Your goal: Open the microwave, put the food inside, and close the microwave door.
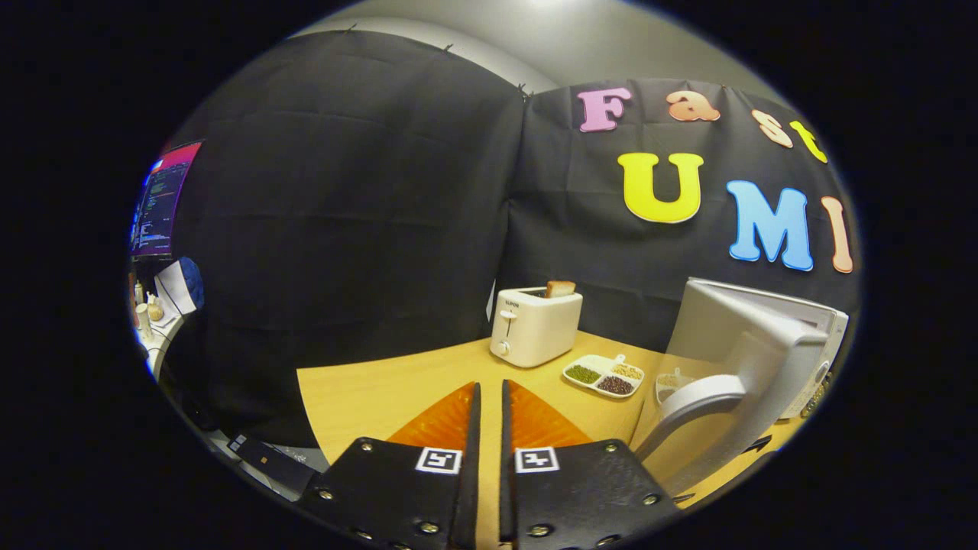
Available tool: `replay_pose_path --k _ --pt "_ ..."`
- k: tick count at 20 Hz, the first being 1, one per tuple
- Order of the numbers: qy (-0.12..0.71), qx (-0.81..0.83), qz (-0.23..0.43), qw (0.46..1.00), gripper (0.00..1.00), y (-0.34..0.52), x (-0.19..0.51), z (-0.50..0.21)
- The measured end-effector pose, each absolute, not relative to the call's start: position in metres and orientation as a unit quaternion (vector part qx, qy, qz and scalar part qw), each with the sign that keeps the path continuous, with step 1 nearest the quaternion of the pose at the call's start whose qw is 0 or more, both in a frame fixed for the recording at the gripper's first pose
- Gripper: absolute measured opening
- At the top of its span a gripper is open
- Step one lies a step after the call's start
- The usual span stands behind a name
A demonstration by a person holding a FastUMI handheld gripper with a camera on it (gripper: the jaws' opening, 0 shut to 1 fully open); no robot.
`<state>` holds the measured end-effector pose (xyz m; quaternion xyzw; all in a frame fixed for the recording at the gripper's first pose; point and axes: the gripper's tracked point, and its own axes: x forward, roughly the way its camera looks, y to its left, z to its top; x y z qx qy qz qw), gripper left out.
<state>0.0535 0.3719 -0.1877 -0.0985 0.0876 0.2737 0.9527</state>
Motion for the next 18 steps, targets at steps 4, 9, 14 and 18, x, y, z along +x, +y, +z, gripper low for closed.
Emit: replay_pose_path --k 4,9,14,18 --pt "0.122 -0.087 0.252 0.956 0.02 0.353 0.071 -0.218" --pt "0.104 -0.098 0.231 0.962 0.01 0.306 0.066 -0.203" --pt "0.140 -0.087 0.177 0.970 0.01 0.234 0.084 -0.203" --pt "0.147 -0.082 0.118 0.979 0.01 0.166 0.110 -0.197"
